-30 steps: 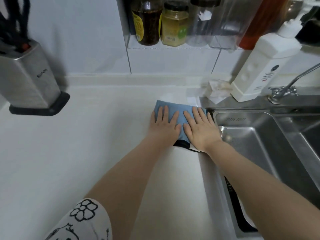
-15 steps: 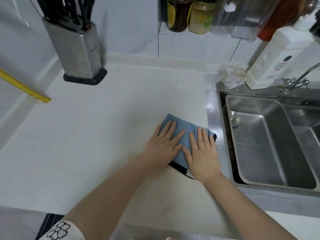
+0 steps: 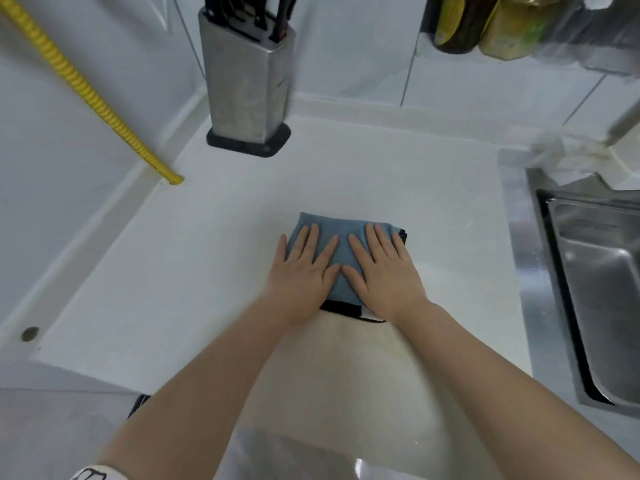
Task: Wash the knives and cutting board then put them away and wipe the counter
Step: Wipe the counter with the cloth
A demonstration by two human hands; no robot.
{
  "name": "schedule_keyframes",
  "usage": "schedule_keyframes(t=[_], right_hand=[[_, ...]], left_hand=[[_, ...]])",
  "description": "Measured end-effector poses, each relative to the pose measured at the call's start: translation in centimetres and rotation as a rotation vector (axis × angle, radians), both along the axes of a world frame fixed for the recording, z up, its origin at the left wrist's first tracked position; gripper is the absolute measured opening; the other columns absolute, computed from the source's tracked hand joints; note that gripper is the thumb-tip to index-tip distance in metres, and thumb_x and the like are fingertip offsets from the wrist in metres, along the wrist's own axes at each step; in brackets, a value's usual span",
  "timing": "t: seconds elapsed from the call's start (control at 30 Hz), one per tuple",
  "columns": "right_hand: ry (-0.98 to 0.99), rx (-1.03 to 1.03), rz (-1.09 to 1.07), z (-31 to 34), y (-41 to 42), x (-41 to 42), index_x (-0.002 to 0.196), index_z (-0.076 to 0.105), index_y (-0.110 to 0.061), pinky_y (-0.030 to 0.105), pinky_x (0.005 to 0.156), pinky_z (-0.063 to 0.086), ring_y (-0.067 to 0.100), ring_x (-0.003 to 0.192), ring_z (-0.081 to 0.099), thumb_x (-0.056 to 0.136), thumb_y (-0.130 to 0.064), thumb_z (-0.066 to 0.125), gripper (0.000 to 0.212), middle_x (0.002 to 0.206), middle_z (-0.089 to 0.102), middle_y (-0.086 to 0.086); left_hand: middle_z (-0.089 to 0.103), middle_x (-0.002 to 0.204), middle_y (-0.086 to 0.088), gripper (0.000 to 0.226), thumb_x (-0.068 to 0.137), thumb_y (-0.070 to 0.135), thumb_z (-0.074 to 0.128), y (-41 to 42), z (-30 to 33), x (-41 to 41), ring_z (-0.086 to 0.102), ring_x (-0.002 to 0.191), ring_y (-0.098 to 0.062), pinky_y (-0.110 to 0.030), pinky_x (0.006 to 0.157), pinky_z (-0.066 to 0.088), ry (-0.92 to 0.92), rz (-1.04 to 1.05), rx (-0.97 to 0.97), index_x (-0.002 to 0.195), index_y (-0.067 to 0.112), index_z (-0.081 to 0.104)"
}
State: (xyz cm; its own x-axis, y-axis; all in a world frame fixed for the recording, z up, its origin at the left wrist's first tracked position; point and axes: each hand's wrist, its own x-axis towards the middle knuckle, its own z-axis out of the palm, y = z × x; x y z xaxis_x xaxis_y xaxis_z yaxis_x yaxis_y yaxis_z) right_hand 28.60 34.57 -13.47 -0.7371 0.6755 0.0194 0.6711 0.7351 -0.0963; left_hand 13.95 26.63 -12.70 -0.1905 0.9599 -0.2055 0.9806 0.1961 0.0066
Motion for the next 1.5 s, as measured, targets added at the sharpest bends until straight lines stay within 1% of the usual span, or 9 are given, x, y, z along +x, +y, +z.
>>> schedule_keyframes(t=[0.13, 0.27, 0.43, 0.57, 0.63, 0.83, 1.13, 1.3, 1.5], right_hand=[[-0.021, -0.04, 0.055, -0.2, -1.2, -2.9, 0.15, 0.013, -0.021, 0.041, 0.118, -0.01, 0.022, 0.147, -0.002, 0.084, -0.059, -0.004, 0.078, 0.159, 0.005, 0.01], [-0.039, -0.046, 0.111, -0.2, -3.8, -4.8, 0.151, 0.01, -0.024, 0.04, 0.118, -0.01, 0.02, 0.147, -0.006, 0.083, -0.06, -0.005, 0.078, 0.159, 0.002, 0.008], [-0.01, -0.068, 0.149, 0.2, -5.9, -3.6, 0.149, 0.018, -0.026, 0.037, 0.118, -0.008, 0.018, 0.147, 0.002, 0.082, -0.064, -0.014, 0.084, 0.159, 0.01, 0.006], [-0.01, -0.041, 0.106, 0.2, -6.6, -0.9, 0.144, 0.035, -0.025, 0.038, 0.117, 0.002, 0.023, 0.143, 0.025, 0.092, -0.058, -0.006, 0.074, 0.152, 0.031, 0.008], [-0.02, -0.037, 0.075, 0.2, -6.5, 1.2, 0.141, 0.04, -0.024, 0.041, 0.112, 0.01, 0.024, 0.139, 0.033, 0.096, -0.055, 0.002, 0.067, 0.148, 0.039, 0.009], [-0.047, -0.043, 0.052, 0.1, -5.2, 10.2, 0.144, 0.035, -0.028, 0.044, 0.113, 0.009, 0.022, 0.142, 0.026, 0.095, -0.056, 0.005, 0.064, 0.152, 0.033, 0.007], [0.05, -0.108, -0.207, 0.3, -4.1, 23.1, 0.147, 0.013, -0.041, 0.03, 0.117, -0.011, 0.009, 0.144, -0.013, 0.083, -0.068, -0.003, 0.072, 0.159, -0.002, 0.003], [0.077, -0.086, -0.323, -0.1, -6.3, 23.3, 0.148, 0.014, -0.033, 0.034, 0.117, -0.01, 0.02, 0.147, -0.003, 0.079, -0.069, -0.018, 0.084, 0.158, 0.006, 0.012], [0.026, -0.021, -0.383, -0.3, -8.4, 19.2, 0.141, 0.04, -0.021, 0.045, 0.113, 0.007, 0.036, 0.139, 0.029, 0.096, -0.054, 0.004, 0.067, 0.145, 0.036, 0.027]], left_hand=[[-0.013, 0.158, -0.014, 0.062, 0.093, 0.05, -0.008, -3.2, -0.6, -1.7, -0.012, 0.147, -0.026, -0.049, 0.118, -0.006, 0.026, 0.082, 0.044, 0.149, 0.024, -0.014], [-0.008, 0.16, -0.011, 0.071, 0.083, 0.051, -0.018, -6.7, -0.6, -2.6, -0.007, 0.148, -0.025, -0.047, 0.119, -0.005, 0.01, 0.154, 0.06, 0.15, 0.027, -0.01], [0.037, 0.148, -0.016, 0.071, 0.09, 0.059, 0.007, -8.9, 0.4, -3.5, 0.032, 0.138, -0.029, -0.037, 0.116, 0.007, 0.045, 0.099, 0.173, 0.146, 0.025, 0.033], [0.009, 0.159, -0.012, 0.083, 0.085, 0.066, -0.013, -8.7, -0.5, -1.3, 0.004, 0.148, -0.026, -0.038, 0.117, -0.011, -0.044, 0.038, 0.215, 0.15, 0.023, 0.015], [0.004, 0.159, -0.011, 0.081, 0.082, 0.064, -0.023, -8.4, -1.0, 0.7, 0.0, 0.148, -0.027, -0.043, 0.118, -0.008, -0.058, 0.022, 0.21, 0.149, 0.026, 0.002], [0.001, 0.159, -0.015, 0.066, 0.084, 0.058, -0.015, -7.2, -1.4, 9.9, -0.004, 0.147, -0.031, -0.046, 0.114, -0.014, -0.091, 0.045, 0.176, 0.143, 0.028, -0.011], [-0.011, 0.159, -0.009, 0.073, 0.081, 0.056, -0.013, -2.2, -0.7, 21.3, -0.015, 0.146, -0.027, -0.046, 0.116, -0.016, -0.122, -0.135, 0.121, 0.15, 0.033, -0.007], [-0.009, 0.16, -0.01, 0.073, 0.082, 0.056, -0.013, -2.7, -0.6, 22.0, -0.012, 0.147, -0.028, -0.045, 0.118, -0.012, -0.111, -0.214, 0.093, 0.15, 0.03, -0.004], [0.016, 0.158, -0.01, 0.071, 0.093, 0.051, -0.013, -4.7, -0.6, 18.0, 0.014, 0.147, -0.027, -0.045, 0.117, 0.005, -0.069, -0.227, 0.108, 0.15, 0.027, 0.022]])
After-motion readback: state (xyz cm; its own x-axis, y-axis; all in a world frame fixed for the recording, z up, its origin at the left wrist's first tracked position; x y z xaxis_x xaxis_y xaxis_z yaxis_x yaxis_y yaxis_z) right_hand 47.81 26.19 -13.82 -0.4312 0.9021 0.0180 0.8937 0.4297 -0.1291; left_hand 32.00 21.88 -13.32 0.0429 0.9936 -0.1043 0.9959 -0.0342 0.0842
